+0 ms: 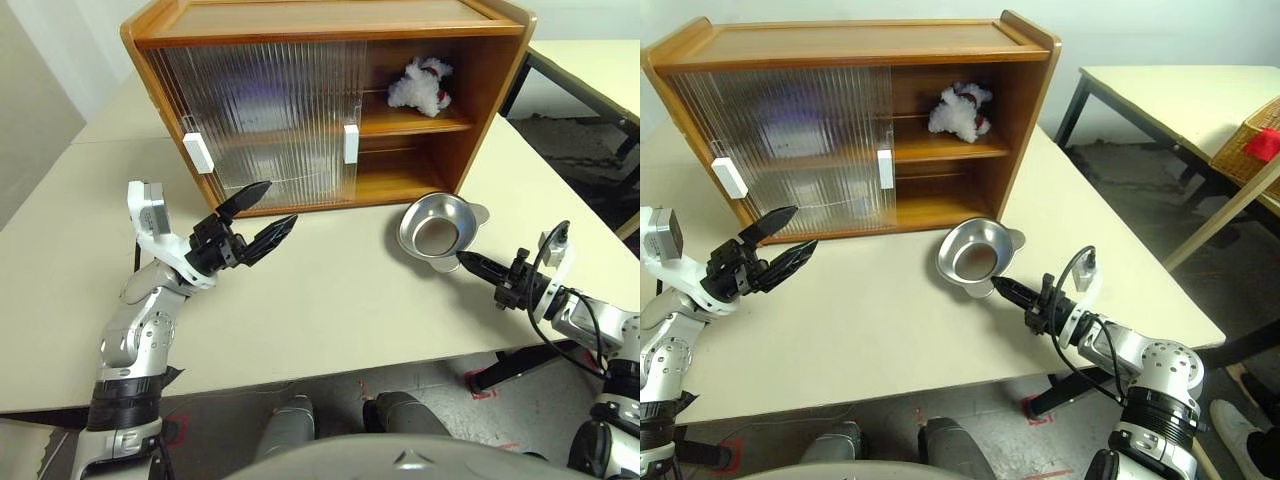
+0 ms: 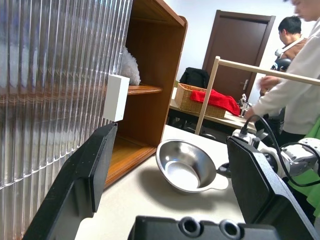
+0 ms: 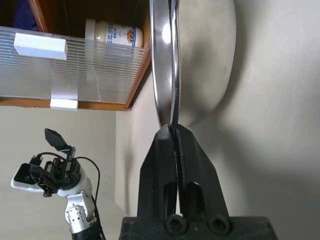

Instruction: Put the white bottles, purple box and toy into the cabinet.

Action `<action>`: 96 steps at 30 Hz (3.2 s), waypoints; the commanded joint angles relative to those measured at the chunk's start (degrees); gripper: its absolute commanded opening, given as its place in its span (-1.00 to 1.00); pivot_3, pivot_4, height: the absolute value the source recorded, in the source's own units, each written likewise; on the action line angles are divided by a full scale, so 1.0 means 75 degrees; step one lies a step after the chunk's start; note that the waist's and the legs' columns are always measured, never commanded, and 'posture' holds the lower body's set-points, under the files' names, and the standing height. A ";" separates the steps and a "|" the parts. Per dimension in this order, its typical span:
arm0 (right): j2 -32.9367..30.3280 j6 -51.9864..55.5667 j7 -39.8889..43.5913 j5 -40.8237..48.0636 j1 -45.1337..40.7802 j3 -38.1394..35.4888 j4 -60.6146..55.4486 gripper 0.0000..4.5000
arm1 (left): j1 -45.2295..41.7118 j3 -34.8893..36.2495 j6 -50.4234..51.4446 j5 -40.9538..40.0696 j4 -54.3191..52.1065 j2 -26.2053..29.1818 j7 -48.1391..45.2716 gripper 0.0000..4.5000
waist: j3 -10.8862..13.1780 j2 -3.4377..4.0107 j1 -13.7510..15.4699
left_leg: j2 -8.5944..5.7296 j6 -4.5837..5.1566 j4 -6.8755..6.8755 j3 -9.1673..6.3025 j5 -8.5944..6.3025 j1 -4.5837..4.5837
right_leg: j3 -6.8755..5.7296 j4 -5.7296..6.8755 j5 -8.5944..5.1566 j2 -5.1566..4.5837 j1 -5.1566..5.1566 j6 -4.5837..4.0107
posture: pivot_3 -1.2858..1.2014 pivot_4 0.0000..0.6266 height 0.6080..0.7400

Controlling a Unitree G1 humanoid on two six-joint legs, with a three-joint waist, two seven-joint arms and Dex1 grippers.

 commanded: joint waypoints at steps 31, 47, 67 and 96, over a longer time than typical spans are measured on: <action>0.0455 0.0027 0.0111 -0.0386 -0.0341 0.0325 0.0244 0.98 | 0.0087 -0.0021 -0.0053 0.0241 -0.0028 0.0058 -0.0127 1.00 | -0.0007 -0.0008 -0.0024 | 0.0000 -0.0001 -0.0002 0.0001 -0.0003 -0.0018 | 0.0000 -0.0003 -0.0001 0.0001 -0.0026 -0.0007 | 0.01 -0.81 1.00; 0.0428 -0.0111 0.0466 -0.0669 -0.0494 0.0470 0.0442 0.06 | 0.0086 -0.0035 -0.0070 0.0259 -0.0043 0.0014 -0.0095 1.00 | 0.0001 0.0010 0.0050 | 0.0000 -0.0001 -0.0004 0.0001 -0.0004 -0.0034 | 0.0000 -0.0004 -0.0002 0.0001 -0.0040 -0.0016 | 0.01 -0.81 1.00; 0.0760 0.0159 0.0425 -0.0042 -0.0964 -0.0137 0.0662 -0.98 | 0.0087 -0.0052 -0.0097 0.0273 0.0035 0.0019 -0.0167 1.00 | -0.0012 -0.0022 0.0042 | -0.0003 -0.0022 0.0002 -0.0002 -0.0015 -0.0027 | 0.0003 -0.0005 0.0007 -0.0003 -0.0032 -0.0022 | 0.00 -0.83 1.00; 0.2094 -0.2160 -0.0344 0.0426 -0.3239 0.0011 0.2800 -0.98 | 0.0275 0.0083 -0.0019 0.0206 -0.0276 0.0176 -0.0017 1.00 | -0.0008 0.0027 0.0116 | 0.0002 0.0025 -0.0007 -0.0005 -0.0031 -0.0035 | -0.0014 0.0012 0.0033 0.0000 -0.0050 -0.0040 | 0.04 -0.84 1.00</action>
